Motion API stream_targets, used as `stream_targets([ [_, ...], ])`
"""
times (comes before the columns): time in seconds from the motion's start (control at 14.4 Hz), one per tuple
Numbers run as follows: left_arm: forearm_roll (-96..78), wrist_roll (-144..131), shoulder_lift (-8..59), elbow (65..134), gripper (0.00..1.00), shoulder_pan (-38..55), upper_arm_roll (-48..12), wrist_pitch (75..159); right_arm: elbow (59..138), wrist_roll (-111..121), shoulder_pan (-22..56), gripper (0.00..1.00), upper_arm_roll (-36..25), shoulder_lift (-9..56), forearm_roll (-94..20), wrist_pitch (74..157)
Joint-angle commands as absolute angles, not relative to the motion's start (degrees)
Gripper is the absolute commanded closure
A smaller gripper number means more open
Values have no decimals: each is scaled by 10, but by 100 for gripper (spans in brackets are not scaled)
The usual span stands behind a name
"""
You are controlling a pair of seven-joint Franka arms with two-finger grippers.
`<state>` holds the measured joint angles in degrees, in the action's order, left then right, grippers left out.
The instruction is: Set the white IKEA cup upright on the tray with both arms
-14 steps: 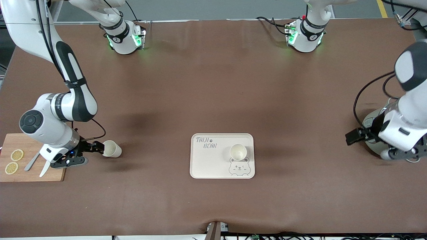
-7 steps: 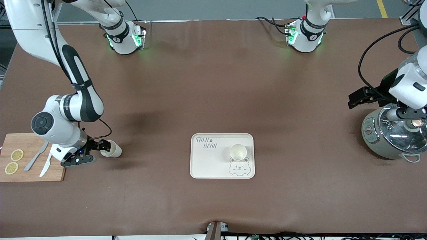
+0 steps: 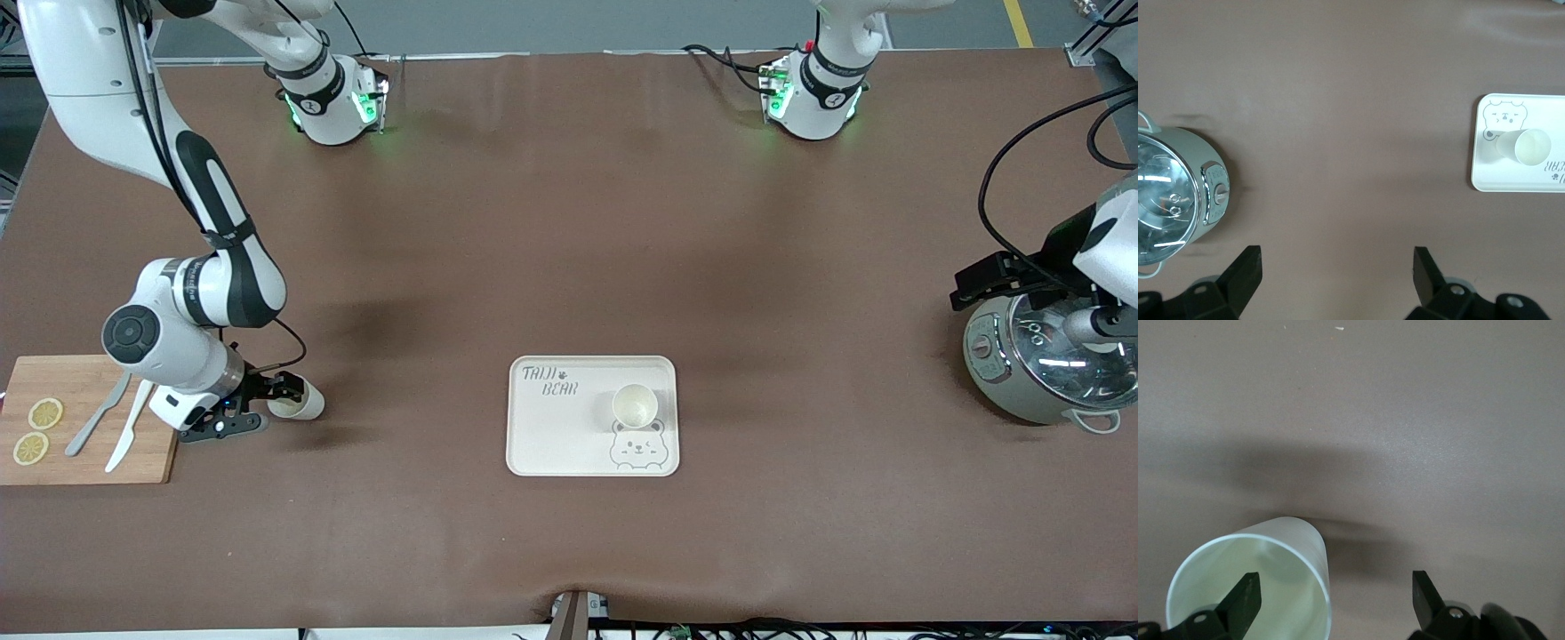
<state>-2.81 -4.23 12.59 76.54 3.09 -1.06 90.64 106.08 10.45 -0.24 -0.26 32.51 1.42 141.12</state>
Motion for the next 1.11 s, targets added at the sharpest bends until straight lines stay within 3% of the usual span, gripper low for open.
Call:
stream_targets([
  [0.0, -43, -40, 120, 766, 0, 36, -4, 913, 1064, 110, -4, 0, -1, 324, 16, 1419],
  [0.07, -43, -45, 120, 764, 0, 36, -4, 913, 1064, 110, -4, 1, -1, 324, 16, 1419],
  [0.21, -43, -45, 111, 765, 0, 37, -4, 913, 1063, 109, -4, 39, -1, 324, 16, 1416],
  [0.35, -43, -42, 91, 768, 0, 34, -3, 890, 1063, 109, -4, 62, -1, 324, 16, 1414],
  [0.62, -44, -42, 72, 767, 0, 28, -6, 828, 1061, 107, -4, 94, -1, 324, 15, 1412],
  [0.69, -44, -42, 72, 767, 0, 28, -6, 820, 1061, 107, -5, 100, -1, 324, 15, 1412],
  [1.04, -35, -31, 87, 767, 0, 29, -9, 828, 1050, 103, -3, 100, 1, 319, 14, 1409],
])
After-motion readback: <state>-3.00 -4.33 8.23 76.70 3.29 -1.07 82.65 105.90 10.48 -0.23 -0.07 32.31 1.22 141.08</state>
